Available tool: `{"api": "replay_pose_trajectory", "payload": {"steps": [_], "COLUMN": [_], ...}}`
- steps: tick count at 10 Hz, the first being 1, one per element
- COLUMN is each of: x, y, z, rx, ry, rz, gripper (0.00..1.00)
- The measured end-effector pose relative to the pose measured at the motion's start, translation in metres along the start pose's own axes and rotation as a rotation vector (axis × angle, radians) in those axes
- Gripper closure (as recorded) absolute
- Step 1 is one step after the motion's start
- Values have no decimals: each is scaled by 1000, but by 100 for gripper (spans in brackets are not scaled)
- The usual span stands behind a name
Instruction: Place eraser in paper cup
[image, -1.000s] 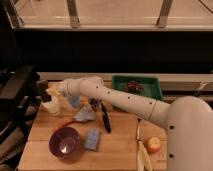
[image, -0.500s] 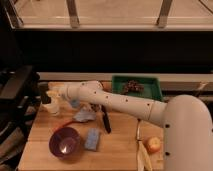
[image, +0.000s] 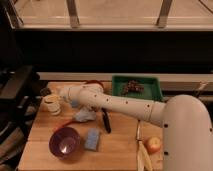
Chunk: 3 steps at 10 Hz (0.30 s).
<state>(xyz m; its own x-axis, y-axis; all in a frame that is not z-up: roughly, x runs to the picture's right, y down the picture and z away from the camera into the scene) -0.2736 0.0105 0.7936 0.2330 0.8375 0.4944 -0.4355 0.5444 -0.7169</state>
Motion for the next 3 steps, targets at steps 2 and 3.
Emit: {"api": "replay_pose_trajectory", "payload": {"steps": [2, 3], "x": [0, -1], "y": [-4, -3], "z": [1, 1], "rx": [-2, -3], "ry": [-11, -11], "rz": [15, 13], "gripper": [22, 22]}}
